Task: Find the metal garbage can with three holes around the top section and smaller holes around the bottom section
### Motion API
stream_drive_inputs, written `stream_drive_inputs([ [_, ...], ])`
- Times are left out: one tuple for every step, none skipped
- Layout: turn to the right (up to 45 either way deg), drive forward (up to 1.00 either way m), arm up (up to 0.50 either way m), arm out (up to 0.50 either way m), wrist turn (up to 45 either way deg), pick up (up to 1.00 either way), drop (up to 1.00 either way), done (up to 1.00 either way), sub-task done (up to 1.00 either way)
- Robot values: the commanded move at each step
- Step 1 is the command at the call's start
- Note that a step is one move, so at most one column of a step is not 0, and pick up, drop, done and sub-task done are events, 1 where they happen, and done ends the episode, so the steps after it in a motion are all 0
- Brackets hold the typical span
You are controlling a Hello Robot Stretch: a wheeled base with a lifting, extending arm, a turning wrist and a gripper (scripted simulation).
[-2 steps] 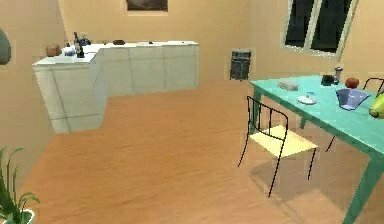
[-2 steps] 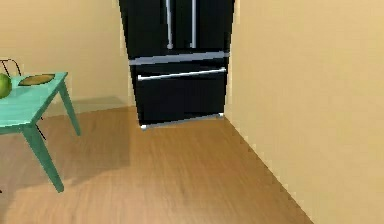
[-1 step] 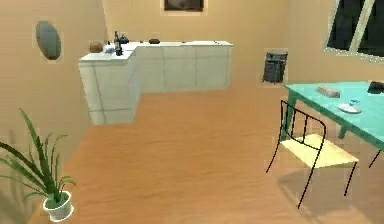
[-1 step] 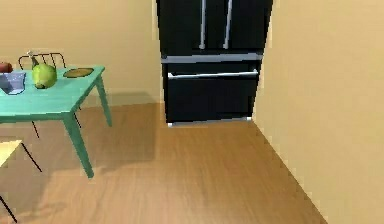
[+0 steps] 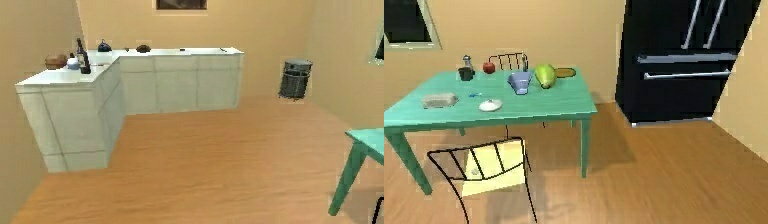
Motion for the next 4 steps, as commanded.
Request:
stream_drive_inputs([
  [-6.0, 0.0, 0.0, 0.0, 0.0, 0.0, 0.0, 0.0, 0.0],
  [0.0, 0.8, 0.0, 0.0, 0.0, 0.0, 0.0, 0.0, 0.0],
  [45.0, 0.0, 0.0, 0.0, 0.0, 0.0, 0.0, 0.0, 0.0],
  [30.0, 0.0, 0.0, 0.0, 0.0, 0.0, 0.0, 0.0, 0.0],
])
